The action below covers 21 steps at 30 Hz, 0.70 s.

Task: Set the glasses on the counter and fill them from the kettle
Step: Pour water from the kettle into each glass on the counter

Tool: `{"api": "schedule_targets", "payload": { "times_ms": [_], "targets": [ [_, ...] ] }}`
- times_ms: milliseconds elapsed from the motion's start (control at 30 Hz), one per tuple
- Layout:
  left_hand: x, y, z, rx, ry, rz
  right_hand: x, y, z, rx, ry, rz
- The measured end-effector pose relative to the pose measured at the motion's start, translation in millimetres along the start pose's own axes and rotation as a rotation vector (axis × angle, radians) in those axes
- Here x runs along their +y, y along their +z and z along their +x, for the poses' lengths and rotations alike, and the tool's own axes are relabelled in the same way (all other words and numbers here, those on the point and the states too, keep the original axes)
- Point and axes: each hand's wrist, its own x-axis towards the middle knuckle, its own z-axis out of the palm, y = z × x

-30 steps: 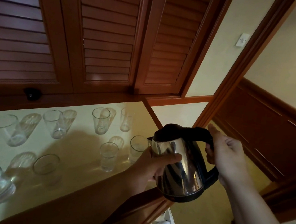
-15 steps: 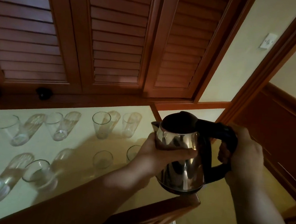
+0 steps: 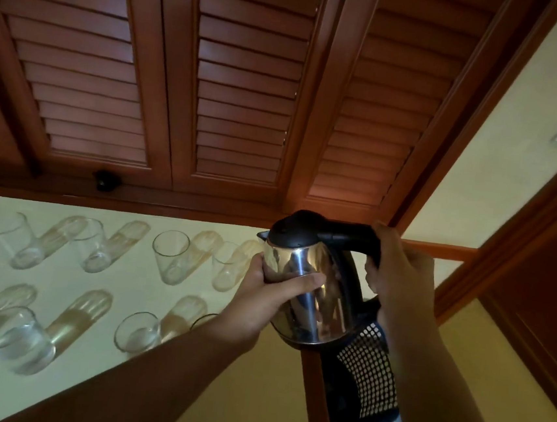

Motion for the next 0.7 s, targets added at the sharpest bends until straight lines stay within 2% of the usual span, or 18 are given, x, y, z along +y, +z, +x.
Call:
{"api": "schedule_targets", "payload": {
  "times_ms": [267,400,700],
  "targets": [
    [-14,3,26,0.126,-0.053,-0.079,8,17,38,-0.207,-0.017,-0.007],
    [-12,3,27,0.156,-0.092,-0.136,6,30,50,-0.243,0.010,-0.073],
    [-21,-5,43,0.195,-0.142,-0.126,7,48,71,-0.355,-0.101,-0.191]
  ]
}}
